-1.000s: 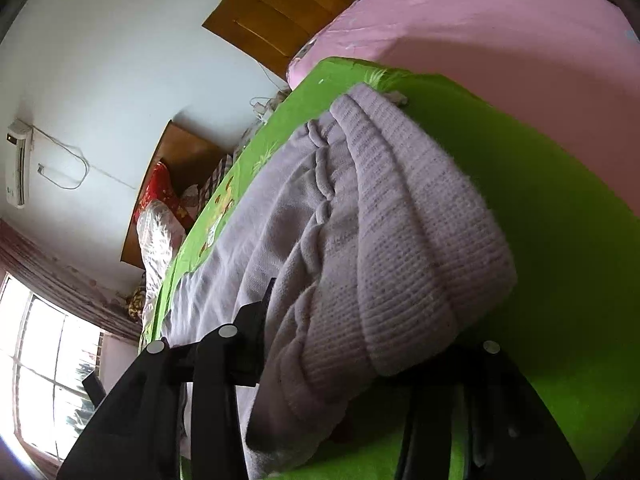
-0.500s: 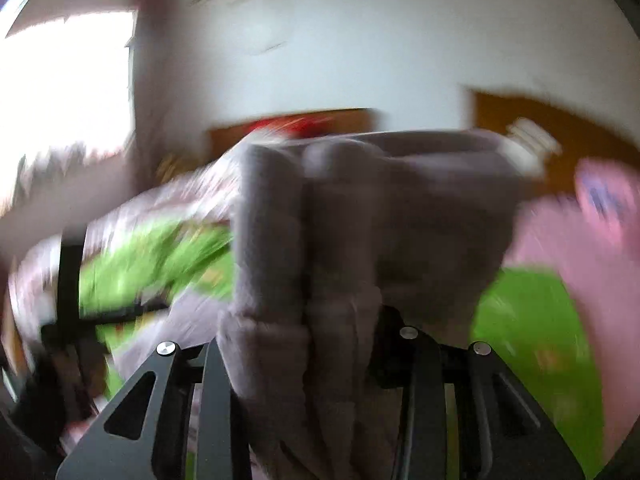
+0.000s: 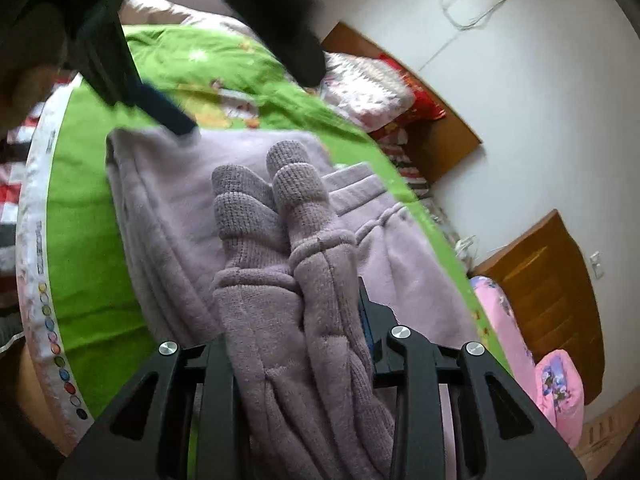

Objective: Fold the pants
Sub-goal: 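Grasp the drawstring waistband with the left tool and lift it while the right tool releases, then lower the folded sweatpants onto the bed and open the left tool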

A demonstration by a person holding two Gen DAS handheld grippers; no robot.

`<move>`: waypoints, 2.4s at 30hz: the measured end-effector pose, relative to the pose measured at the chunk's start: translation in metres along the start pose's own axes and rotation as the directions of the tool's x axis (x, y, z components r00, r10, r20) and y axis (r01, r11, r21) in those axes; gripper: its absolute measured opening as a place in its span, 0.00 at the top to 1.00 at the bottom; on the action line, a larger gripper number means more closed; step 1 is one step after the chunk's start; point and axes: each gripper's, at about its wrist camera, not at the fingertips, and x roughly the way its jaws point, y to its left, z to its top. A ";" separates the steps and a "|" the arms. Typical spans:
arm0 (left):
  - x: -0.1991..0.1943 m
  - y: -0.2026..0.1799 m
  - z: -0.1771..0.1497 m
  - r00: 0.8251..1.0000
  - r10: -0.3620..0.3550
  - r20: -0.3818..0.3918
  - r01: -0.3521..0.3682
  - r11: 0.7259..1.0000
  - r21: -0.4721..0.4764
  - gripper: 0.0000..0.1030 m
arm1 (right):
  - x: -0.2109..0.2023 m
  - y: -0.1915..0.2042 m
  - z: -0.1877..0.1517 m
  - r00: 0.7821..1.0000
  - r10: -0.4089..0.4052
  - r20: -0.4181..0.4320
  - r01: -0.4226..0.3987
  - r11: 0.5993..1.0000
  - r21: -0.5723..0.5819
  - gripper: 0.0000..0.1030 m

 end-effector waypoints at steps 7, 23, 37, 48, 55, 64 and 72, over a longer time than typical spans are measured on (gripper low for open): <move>0.053 -0.013 0.021 0.970 -0.162 -0.182 0.147 0.985 -0.094 0.02 | -0.016 0.000 -0.002 0.998 -0.037 0.045 0.037 0.999 0.011 0.72; 0.097 -0.020 0.023 0.972 -0.019 -0.236 0.007 0.999 -0.051 0.02 | -0.118 -0.130 -0.130 0.971 0.212 0.114 -0.237 0.767 0.596 0.16; 0.099 -0.031 0.014 0.984 0.046 -0.174 -0.046 0.999 0.002 0.03 | -0.050 -0.109 -0.163 0.976 0.145 -0.160 0.010 0.710 0.704 0.17; 0.018 -0.139 0.066 0.997 0.074 -0.017 -0.064 0.942 0.329 0.81 | -0.042 -0.101 -0.165 0.973 0.093 -0.212 0.077 0.733 0.676 0.15; 0.013 0.038 0.022 0.981 0.193 -0.015 -0.194 0.980 -0.049 0.77 | -0.037 -0.095 -0.162 0.977 0.112 -0.183 0.033 0.763 0.645 0.12; -0.011 0.003 0.013 0.983 0.162 0.089 -0.165 0.986 0.026 0.79 | -0.035 -0.100 -0.165 0.970 0.140 -0.196 0.028 0.743 0.669 0.12; -0.009 0.031 0.011 0.951 0.279 0.133 -0.280 0.960 -0.013 0.19 | -0.036 -0.108 -0.169 0.951 0.261 -0.164 -0.077 0.716 0.694 0.11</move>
